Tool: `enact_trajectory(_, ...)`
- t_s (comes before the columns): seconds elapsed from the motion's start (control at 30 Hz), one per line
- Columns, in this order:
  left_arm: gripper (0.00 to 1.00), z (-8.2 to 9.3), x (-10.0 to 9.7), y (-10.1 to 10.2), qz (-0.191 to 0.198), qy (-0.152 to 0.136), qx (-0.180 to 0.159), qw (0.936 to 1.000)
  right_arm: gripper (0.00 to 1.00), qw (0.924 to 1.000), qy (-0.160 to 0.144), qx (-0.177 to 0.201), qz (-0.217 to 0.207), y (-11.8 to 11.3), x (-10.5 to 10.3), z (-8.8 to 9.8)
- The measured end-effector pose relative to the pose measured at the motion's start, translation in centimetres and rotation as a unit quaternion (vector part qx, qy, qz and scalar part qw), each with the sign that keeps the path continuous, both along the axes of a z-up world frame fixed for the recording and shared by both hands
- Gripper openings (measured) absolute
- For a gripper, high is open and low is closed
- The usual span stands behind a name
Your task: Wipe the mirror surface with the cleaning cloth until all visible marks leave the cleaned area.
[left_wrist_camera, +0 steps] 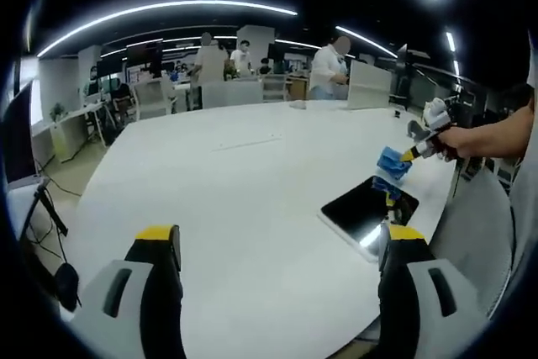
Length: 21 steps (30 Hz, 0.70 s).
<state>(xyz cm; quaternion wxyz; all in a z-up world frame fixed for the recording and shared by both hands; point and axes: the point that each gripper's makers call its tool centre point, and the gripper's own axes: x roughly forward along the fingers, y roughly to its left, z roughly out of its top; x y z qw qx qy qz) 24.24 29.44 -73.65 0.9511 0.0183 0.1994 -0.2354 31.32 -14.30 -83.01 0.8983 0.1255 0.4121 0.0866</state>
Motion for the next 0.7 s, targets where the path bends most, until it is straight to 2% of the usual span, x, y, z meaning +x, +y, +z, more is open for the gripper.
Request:
enact_trajectory(0.1, 0.99, -0.1, -0.2, 0.3, 0.004, 0.0, -0.002, 1.0, 0.0, 0.9996, -0.003, 0.027, 0.001, 1.7, 0.4, 0.8)
enact_trajectory(0.2, 0.99, -0.2, -0.7, 0.6, 0.004, 0.002, -0.003, 1.0, 0.0, 0.9993, -0.004, 0.037, 0.002, 2.6, 0.8, 0.9)
enact_trajectory(0.5, 0.99, 0.2, -1.3, 2.0, 0.014, 0.0, -0.001, 0.9999, 0.0, 0.999, 0.02, 0.034, 0.021, 5.5, 0.8, -2.3)
enact_trajectory(0.7, 0.99, 0.3, -1.6, 2.5, 0.02, 0.0, 0.003, 0.9998, 0.0, 0.9989, 0.027, 0.004, 0.037, 5.9, 0.6, -4.3)
